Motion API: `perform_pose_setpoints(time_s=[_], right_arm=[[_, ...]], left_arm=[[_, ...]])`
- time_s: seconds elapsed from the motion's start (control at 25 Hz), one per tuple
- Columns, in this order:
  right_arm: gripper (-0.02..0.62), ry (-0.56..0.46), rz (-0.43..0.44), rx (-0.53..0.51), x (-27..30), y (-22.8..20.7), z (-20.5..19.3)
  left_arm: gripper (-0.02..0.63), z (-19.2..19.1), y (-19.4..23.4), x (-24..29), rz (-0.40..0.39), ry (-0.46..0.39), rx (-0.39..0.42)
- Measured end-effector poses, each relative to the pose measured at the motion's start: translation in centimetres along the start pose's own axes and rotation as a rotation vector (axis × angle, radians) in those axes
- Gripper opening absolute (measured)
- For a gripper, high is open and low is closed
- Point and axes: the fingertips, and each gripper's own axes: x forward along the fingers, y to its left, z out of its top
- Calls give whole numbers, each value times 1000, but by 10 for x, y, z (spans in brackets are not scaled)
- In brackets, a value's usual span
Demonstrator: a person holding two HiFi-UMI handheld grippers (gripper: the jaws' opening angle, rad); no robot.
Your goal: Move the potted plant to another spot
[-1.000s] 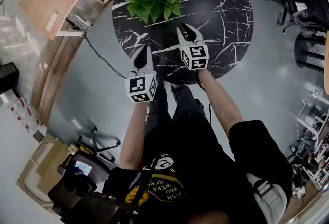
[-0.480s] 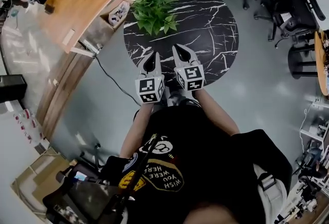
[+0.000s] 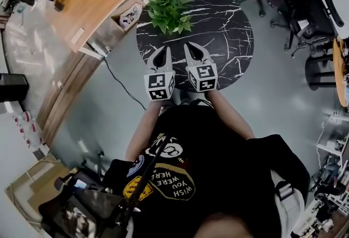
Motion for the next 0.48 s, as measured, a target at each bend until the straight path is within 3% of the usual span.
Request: perform_pose_setpoints(time_s=[0.48], right_arm=[[2, 10, -10, 1, -9, 1, -2]], left_arm=[[5, -2, -9, -7, -20, 5, 0]])
